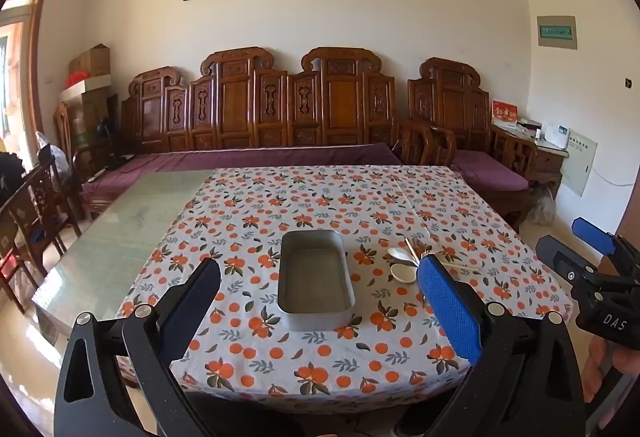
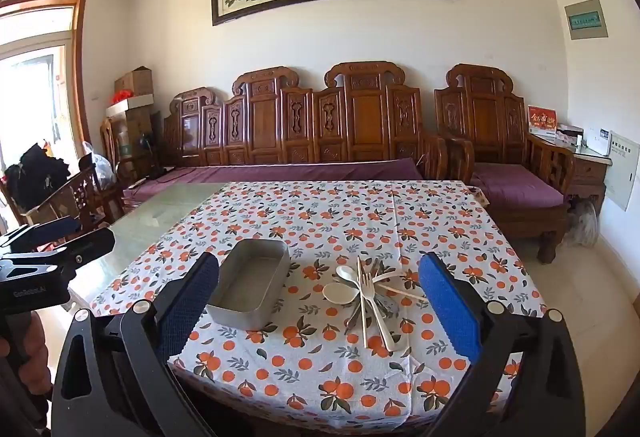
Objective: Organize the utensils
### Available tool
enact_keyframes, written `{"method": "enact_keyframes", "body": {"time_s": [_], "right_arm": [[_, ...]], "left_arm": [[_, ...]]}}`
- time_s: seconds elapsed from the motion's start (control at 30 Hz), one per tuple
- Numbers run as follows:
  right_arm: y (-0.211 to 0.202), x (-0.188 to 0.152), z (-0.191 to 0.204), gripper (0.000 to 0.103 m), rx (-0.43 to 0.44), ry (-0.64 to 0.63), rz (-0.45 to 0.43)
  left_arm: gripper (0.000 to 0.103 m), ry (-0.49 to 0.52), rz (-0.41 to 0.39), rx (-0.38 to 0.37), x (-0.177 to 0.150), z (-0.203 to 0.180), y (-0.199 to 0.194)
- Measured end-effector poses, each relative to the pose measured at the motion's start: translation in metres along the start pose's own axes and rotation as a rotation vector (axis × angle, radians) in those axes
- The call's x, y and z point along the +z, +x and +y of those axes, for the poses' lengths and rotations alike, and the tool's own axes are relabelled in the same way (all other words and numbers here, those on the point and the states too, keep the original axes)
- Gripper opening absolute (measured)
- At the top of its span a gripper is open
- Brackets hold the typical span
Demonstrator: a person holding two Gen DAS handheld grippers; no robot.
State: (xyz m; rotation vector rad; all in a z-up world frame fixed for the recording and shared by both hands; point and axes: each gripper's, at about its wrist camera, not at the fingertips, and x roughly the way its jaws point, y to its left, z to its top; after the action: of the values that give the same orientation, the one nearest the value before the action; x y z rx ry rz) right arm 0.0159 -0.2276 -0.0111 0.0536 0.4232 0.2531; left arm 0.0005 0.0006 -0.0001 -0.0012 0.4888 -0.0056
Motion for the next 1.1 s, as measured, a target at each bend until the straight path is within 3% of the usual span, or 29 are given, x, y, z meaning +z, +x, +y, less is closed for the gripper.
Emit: {"method": "enact_keyframes", "body": {"time_s": [1.1], "right_arm": [[-0.003,0.001,0.002,0.1,0.003,-0.005,-0.015]], "left_arm": [[0.096,0.004,-0.022,-0.009,0.004,-0.004,-0.009]]}}
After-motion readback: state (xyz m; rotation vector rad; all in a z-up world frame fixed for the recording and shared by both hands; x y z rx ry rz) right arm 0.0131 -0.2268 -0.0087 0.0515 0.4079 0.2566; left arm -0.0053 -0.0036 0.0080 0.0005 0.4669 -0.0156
